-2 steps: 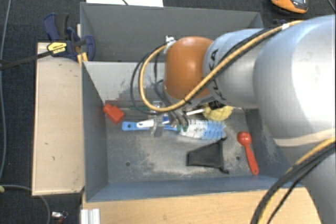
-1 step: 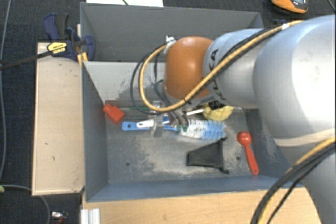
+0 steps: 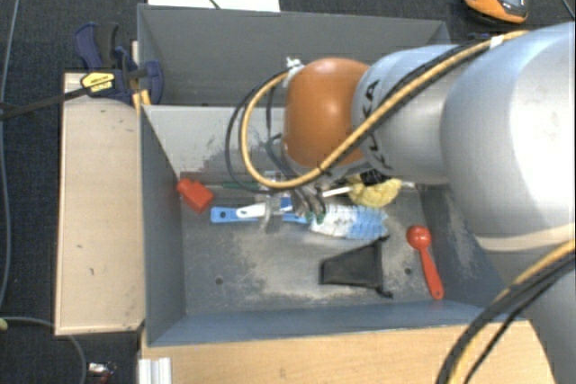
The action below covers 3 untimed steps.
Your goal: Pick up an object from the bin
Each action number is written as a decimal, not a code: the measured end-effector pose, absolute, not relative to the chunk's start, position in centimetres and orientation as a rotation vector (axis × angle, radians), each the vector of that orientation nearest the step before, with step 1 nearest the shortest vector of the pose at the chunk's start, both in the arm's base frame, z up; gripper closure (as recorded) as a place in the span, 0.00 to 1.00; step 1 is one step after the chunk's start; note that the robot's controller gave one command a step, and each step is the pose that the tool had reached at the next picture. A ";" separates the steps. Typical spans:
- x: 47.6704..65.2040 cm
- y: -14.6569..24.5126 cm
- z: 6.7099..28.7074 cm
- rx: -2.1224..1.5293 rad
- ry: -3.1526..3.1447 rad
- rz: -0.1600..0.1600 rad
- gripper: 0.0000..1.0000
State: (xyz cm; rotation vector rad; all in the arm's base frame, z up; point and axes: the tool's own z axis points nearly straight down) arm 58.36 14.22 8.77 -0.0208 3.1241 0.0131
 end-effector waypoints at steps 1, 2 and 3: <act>58.4 14.2 10.1 -0.019 3.121 0.015 1.00; 58.2 14.2 12.2 -0.017 3.129 0.013 1.00; 58.3 14.2 15.6 -0.016 3.127 0.014 1.00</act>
Offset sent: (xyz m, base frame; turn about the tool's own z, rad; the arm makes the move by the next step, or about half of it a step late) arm 0.0006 0.0000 0.0772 0.0009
